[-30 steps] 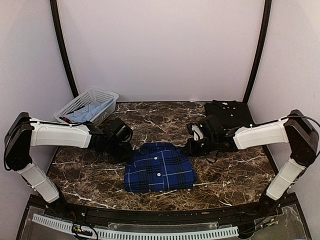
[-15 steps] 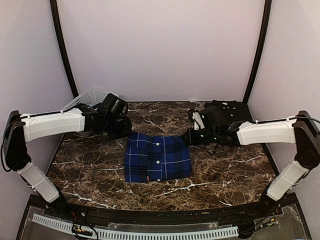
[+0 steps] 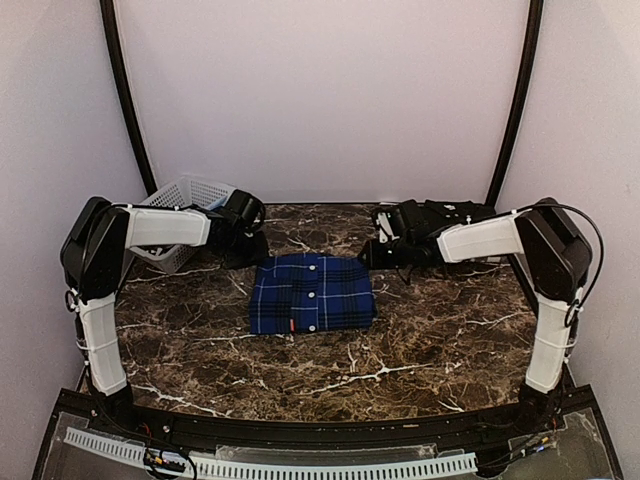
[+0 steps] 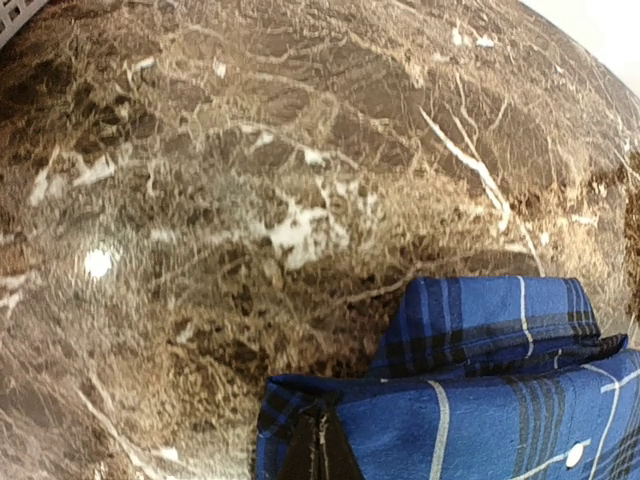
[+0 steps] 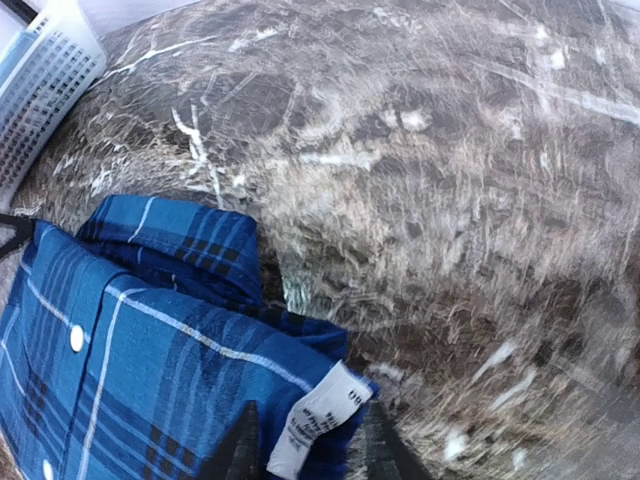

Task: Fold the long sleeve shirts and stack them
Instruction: Adjust the 2/3-rectangle-folded shirt at the center of the board.

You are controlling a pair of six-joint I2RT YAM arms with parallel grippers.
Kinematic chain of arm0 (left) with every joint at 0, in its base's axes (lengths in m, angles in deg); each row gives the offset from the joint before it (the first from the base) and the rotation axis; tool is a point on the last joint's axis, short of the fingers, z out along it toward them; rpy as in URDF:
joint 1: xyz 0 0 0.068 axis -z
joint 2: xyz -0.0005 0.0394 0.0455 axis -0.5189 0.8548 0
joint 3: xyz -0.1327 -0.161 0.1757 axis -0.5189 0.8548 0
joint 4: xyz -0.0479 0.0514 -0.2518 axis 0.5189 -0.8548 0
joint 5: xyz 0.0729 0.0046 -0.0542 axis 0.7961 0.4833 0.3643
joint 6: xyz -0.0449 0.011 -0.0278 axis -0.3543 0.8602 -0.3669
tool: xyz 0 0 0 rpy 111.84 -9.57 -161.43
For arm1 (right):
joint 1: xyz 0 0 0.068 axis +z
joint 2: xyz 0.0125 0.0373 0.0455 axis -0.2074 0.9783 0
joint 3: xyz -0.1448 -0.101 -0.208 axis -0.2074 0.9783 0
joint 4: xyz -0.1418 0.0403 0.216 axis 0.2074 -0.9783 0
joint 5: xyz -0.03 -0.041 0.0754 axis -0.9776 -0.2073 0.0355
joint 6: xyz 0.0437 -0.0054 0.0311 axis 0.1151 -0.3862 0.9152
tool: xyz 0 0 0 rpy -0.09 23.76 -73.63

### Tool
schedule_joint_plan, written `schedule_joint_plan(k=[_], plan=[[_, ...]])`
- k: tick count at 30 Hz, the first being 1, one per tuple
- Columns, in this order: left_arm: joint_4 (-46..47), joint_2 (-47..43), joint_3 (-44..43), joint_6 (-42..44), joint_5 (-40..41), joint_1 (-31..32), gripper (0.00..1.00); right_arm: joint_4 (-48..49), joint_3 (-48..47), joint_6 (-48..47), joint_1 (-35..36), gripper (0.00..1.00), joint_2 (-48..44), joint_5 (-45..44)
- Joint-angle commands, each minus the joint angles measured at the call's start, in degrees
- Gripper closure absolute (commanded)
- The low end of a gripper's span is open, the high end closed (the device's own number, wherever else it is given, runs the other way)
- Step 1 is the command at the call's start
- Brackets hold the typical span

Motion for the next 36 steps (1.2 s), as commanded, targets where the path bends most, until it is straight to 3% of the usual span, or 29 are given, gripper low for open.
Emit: schedule_joint_plan(k=[1, 4, 6, 7, 8, 12, 15, 20, 23, 27, 29, 32, 36], plan=[[0.44, -0.41, -3.51, 1.89, 1.28, -1.32, 1.0, -1.48, -3.77, -2.28, -0.51, 0.56, -1.91, -0.95], [-0.99, -1.15, -4.01, 1.89, 1.87, -2.14, 0.94, -4.52, -4.56, -3.98, 0.23, 0.39, -5.13, -4.36], [-1.61, -1.96, -4.2, 2.35, 1.64, -2.37, 0.88, -5.51, -4.05, -5.89, 1.78, 0.19, -7.99, -8.02], [-2.09, -2.23, -4.45, 2.61, 1.57, -2.43, 0.81, -4.53, -2.94, -6.85, 2.61, 0.06, -9.46, -9.52], [-2.29, -2.89, -4.46, 2.75, 1.47, -2.41, 0.73, -3.69, -1.63, -7.12, 2.88, 0.02, -10.79, -9.92], [-3.13, -5.83, -4.31, 3.57, 1.15, -2.4, 0.55, -2.51, -0.53, -5.13, 0.92, 0.01, -10.9, -2.13], [-3.25, -8.99, -3.12, 3.67, -1.98, -1.86, 0.5, -1.34, 0.88, -2.95, 0.47, 0.01, -11.47, 2.53], [-4.02, -11.67, -1.35, 3.29, -5.94, 2.21, 0.49, -2.22, 0.13, -3.02, 3.36, 0.02, -12.08, 1.65], [-2.36, -12.53, 1.02, 1.45, -9.93, 5.9, 0.52, -5.56, -3.26, -3.02, 6.19, 0.16, -10.03, 3.8], [2.3, -11.53, 3.95, -2.68, -16.24, 9.73, 0.65, -7.85, -7.55, 0.08, 7.27, 0.56, -5.06, 9.18], [4.2, -10.42, 4.73, -4.19, -17.93, 11.0, 0.7, -9.64, -9.77, 0.71, 7.44, 0.69, -1.97, 10.43], [6.15, -8.62, 4.98, -5.11, -19.09, 11.45, 0.75, -10.37, -12.58, 0.28, 7.41, 0.81, 1.76, 10.09], [5.31, -4.91, 2.65, -3.96, -16.91, 11.43, 0.78, -10.9, -16.97, -0.25, 6.35, 0.87, 6.62, 7.52]])
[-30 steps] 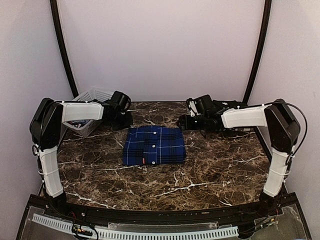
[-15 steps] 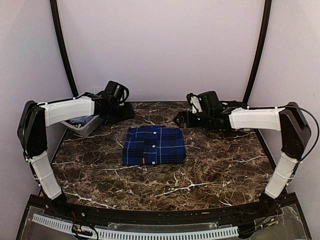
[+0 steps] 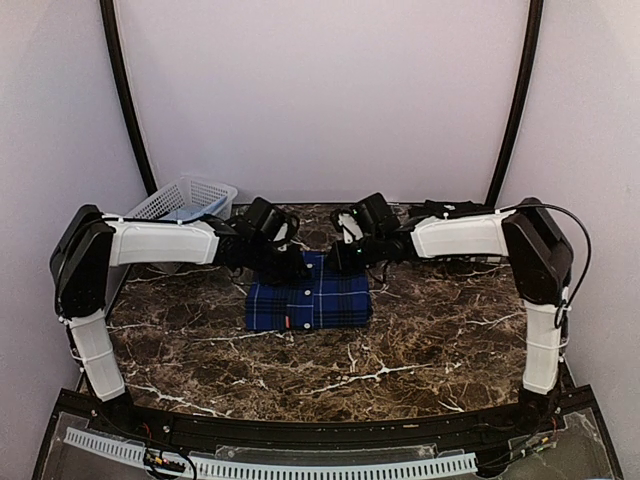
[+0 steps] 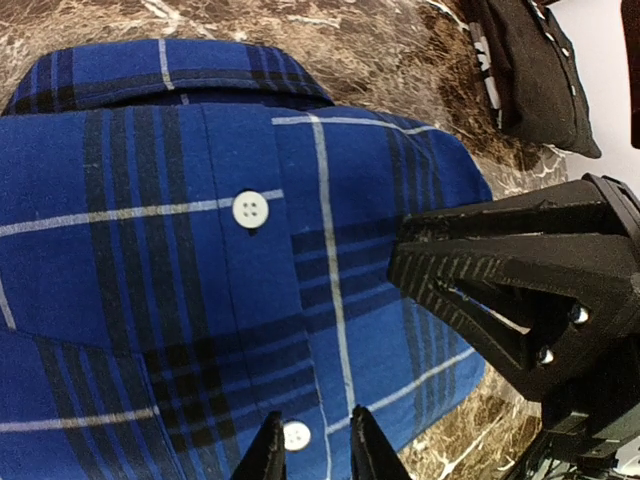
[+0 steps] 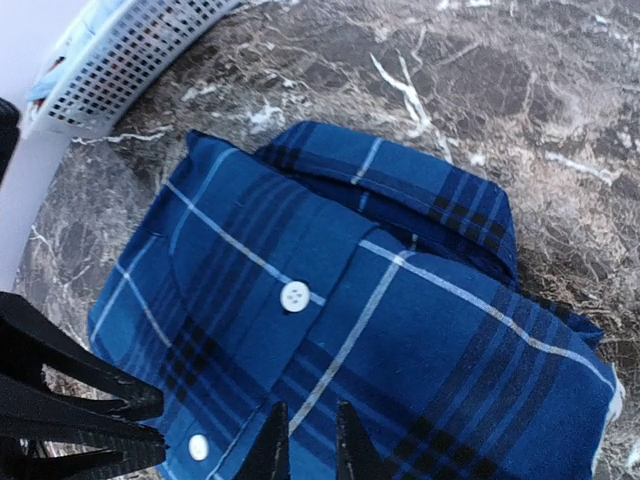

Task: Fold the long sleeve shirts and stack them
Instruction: Adjust the 2/3-rectangle-folded shirt at the center of the board.

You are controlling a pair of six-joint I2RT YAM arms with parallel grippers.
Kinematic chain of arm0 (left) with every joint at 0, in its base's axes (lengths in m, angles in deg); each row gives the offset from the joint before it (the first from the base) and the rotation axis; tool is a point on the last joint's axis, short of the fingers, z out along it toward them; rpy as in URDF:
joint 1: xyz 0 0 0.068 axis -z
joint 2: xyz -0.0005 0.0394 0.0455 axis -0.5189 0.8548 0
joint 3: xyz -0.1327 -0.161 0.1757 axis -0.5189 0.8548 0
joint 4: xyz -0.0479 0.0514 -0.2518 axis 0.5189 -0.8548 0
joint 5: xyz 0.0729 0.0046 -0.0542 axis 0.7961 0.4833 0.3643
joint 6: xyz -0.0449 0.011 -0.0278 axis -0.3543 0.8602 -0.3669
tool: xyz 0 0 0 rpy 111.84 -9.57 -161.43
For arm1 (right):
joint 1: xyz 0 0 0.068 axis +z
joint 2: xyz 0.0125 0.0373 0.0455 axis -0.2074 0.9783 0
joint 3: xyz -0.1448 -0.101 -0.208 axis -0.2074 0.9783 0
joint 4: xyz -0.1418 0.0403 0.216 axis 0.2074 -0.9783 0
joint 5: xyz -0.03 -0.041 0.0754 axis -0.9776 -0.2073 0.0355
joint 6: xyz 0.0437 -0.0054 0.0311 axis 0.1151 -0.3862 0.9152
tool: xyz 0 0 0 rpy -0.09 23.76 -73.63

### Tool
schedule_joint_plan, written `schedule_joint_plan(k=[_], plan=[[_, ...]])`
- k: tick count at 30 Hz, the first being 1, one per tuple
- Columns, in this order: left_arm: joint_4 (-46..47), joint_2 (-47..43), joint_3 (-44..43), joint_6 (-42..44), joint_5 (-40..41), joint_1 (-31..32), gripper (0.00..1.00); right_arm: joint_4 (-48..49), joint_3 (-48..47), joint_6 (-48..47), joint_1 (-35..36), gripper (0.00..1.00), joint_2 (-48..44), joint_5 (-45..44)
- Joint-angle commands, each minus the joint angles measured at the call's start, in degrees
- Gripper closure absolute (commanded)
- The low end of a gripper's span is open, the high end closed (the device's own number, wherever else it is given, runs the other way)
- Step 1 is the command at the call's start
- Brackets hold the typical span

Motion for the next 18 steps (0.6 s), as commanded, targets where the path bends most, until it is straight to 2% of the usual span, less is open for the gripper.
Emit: schedule_joint_plan(k=[1, 7, 11, 18], plan=[[1.01, 3.16, -2.25, -0.09, 0.49, -0.71, 0.79, -1.22, -5.44, 0.16, -1.57, 0.88, 4.8, -1.99], [-0.36, 8.6, -5.43, 0.0, 2.05, -2.51, 0.82, -4.63, -13.61, 1.21, -4.91, 0.9, 14.23, -3.24], [-0.42, 10.44, -5.23, -0.24, 2.61, -3.92, 0.83, -5.44, -16.36, 2.8, -7.35, 0.88, 18.0, -0.85], [-1.39, 11.4, -5.24, 0.14, 2.86, -5.08, 0.82, -9.4, -19.43, 0.45, -8.34, 0.85, 16.34, -1.98]])
